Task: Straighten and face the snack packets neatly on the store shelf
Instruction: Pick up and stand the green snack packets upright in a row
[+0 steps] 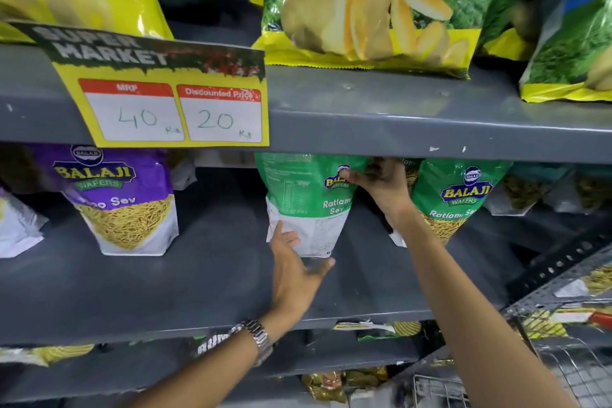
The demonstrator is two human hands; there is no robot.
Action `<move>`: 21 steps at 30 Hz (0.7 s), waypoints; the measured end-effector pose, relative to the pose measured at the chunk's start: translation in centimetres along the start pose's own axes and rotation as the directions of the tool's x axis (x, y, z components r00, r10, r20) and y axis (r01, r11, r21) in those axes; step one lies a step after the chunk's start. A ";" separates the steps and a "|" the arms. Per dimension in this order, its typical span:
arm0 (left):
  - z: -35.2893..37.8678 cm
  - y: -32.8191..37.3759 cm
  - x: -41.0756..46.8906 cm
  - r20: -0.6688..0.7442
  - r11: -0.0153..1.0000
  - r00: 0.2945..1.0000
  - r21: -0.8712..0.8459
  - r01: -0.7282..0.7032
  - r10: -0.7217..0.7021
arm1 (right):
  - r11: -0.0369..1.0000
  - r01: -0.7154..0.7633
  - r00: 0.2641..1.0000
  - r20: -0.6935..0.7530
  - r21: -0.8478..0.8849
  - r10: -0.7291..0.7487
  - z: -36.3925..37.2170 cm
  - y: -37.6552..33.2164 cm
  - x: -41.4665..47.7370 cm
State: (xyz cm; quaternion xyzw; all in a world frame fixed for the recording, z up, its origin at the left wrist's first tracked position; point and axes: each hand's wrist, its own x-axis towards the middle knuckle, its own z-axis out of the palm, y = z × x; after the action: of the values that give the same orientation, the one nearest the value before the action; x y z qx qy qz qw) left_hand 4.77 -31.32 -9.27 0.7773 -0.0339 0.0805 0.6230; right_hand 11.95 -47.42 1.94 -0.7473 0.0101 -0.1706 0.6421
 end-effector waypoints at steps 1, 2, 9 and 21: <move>0.6 0.3 0.0 0.003 1.000 1.000 -0.009 0.014 -0.014 | 1.000 0.014 1.000 -0.024 -0.018 -0.014 0.2 0.1 -0.5; 1.1 0.6 0.1 -0.002 0.999 1.000 -0.020 0.028 -0.028 | 0.999 0.024 0.999 -0.046 -0.025 -0.025 0.4 0.0 -1.0; 1.8 1.7 1.0 0.034 0.998 0.999 -0.055 -0.024 0.026 | 0.985 0.143 0.988 -0.053 -0.101 -0.148 1.3 -1.1 -4.3; 0.7 -0.1 4.1 -0.123 0.996 0.990 -0.056 -0.076 0.069 | 0.987 0.141 0.977 0.169 -0.076 -0.126 2.2 -2.2 -6.0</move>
State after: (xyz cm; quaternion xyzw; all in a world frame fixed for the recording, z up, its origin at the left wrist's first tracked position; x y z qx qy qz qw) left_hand 8.85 -31.80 -8.85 0.7501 -0.0267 0.1490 0.6438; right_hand 6.45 -43.55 2.32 -0.7852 -0.0856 -0.1506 0.5946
